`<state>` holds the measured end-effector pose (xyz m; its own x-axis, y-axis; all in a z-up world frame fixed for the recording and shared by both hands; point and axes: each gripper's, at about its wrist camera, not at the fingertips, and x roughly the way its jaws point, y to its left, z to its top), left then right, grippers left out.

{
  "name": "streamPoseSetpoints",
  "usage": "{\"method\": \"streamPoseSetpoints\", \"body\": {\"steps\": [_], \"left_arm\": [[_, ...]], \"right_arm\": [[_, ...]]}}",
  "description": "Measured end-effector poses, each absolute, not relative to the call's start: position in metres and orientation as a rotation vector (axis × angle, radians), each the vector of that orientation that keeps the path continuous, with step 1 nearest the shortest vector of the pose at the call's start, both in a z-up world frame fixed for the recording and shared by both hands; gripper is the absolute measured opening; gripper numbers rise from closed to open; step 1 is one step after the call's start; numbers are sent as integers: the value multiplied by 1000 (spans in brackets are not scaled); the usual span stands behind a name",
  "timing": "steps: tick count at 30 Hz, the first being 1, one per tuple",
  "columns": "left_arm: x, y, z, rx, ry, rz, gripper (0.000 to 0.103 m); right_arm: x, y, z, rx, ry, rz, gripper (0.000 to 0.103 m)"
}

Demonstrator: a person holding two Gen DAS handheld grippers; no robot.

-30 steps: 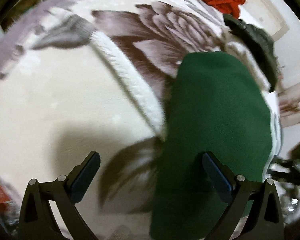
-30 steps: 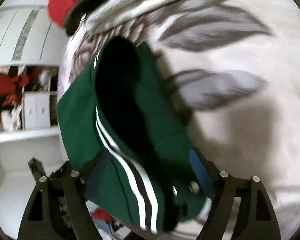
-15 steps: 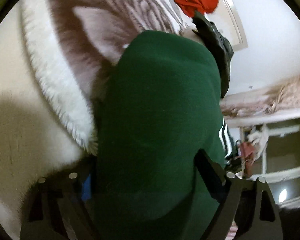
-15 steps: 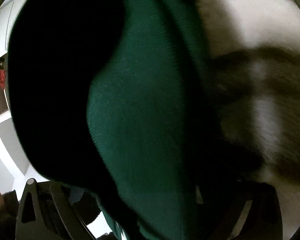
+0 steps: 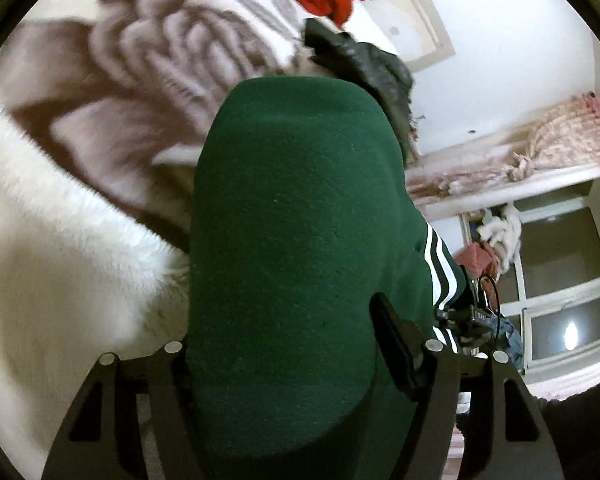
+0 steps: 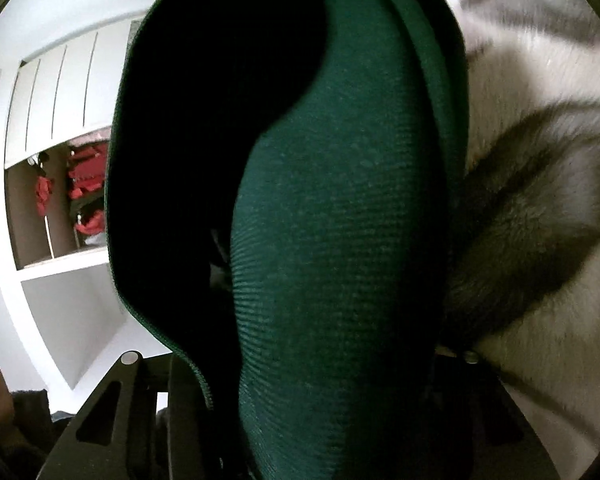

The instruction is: Fold large clothes

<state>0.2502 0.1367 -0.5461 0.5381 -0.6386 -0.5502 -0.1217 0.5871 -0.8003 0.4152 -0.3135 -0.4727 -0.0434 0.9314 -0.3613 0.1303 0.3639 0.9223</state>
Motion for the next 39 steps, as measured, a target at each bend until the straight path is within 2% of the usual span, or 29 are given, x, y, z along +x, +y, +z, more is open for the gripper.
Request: {"method": "streamPoseSetpoints", "body": {"steps": [8,13,16,19,22,25,28,31,34,37,39], "left_arm": [[318,132,-458,-847,889,-482,65],[415,119,-384,-775,832,-568,65],[484,113,-361,-730,815,-605,66],[547,115,-369,-727,831,-602,66],[610,122,-411,-738,901,-567,66],[658,124,-481,-686,1030,-463,66],[671,132,-520,-715,1071,-448,70],[669,132,-522,-709,1069,-447,70],[660,128,-503,-681,1090,-423,70],[651,117,-473,-580,1104,-346,73],[638,110,-456,-489,1068,-274,77]], "right_arm": [[449,-348,-378,1013,1316,860,45],[500,-384,-305,1012,1189,836,45],[550,-408,-266,978,1118,810,44],[621,-438,-253,970,1095,790,44],[687,-451,-270,951,1134,743,44],[747,-457,-325,917,1236,646,44],[776,-452,-371,896,1297,589,44],[777,-443,-395,919,1290,574,50],[777,-438,-396,902,1310,533,62],[766,-430,-362,720,1349,410,77],[743,-422,-324,501,1314,272,82]]}}
